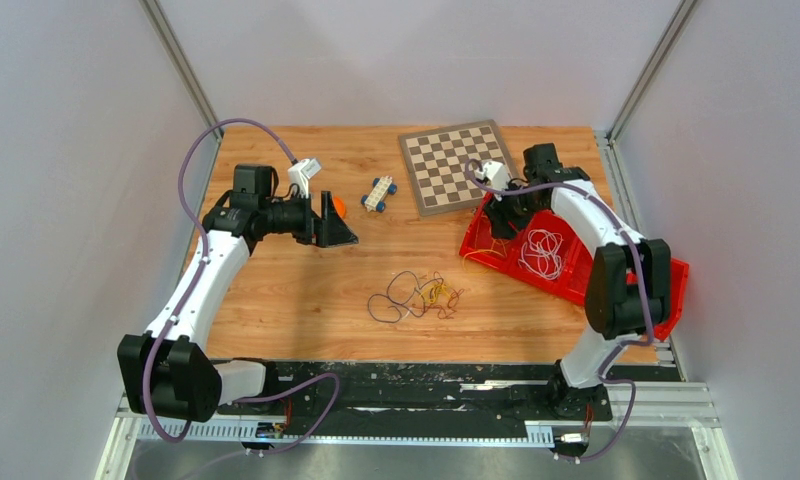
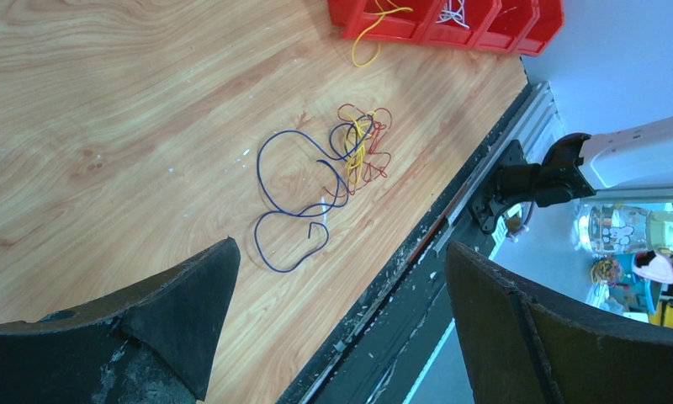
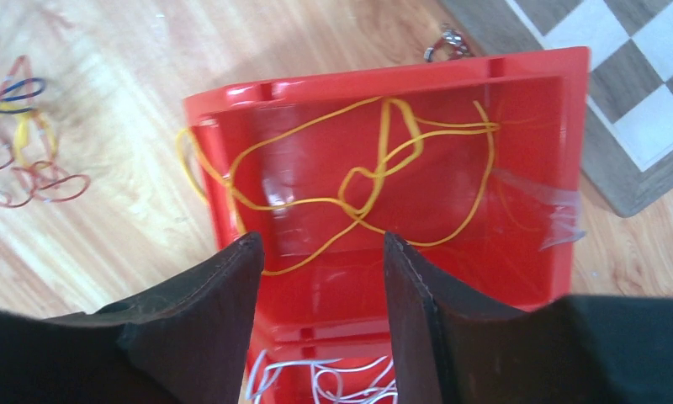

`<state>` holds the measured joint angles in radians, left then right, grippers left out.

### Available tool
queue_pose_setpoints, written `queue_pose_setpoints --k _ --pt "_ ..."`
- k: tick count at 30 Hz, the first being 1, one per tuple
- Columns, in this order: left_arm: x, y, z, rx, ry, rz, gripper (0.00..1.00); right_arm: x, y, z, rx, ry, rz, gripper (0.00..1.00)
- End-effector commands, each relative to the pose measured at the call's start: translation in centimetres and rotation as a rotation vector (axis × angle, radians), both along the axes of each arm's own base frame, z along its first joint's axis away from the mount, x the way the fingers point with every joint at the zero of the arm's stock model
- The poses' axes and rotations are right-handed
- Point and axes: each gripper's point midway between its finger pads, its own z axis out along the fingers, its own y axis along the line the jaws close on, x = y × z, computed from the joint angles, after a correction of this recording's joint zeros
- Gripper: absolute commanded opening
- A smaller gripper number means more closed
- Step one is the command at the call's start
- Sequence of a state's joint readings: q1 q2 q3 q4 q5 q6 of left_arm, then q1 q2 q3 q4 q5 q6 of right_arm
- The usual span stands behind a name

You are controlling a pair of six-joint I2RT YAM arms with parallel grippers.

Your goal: Untangle the cables

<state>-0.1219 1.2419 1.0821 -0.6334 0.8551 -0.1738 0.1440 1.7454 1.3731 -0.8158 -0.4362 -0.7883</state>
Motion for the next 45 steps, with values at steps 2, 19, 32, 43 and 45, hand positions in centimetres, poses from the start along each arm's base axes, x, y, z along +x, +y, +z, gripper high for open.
queue_pose_setpoints --k 2,19,32,43,45 --pt "0.3 -0.1 0.8 -0.023 -0.039 -0.009 1.00 -4.4 2.9 3.7 0.092 -0.108 0.196 0.51" --pt "-0.4 -1.0 1.4 -0.091 0.008 -0.062 1.00 -7.4 9.5 -0.6 -0.106 -0.243 0.721 0.47" --pt "-1.0 -0.7 1.3 -0.074 -0.002 -0.048 1.00 -8.4 7.0 -5.2 -0.166 -0.122 0.449 0.44" --pt "-0.8 -0.7 1.3 -0.066 0.000 -0.046 1.00 -6.2 8.5 -7.2 -0.105 -0.076 0.279 0.45" --pt "-0.9 -0.6 1.2 -0.062 -0.002 -0.043 1.00 -6.3 8.8 -7.4 -0.078 -0.066 0.247 0.46"
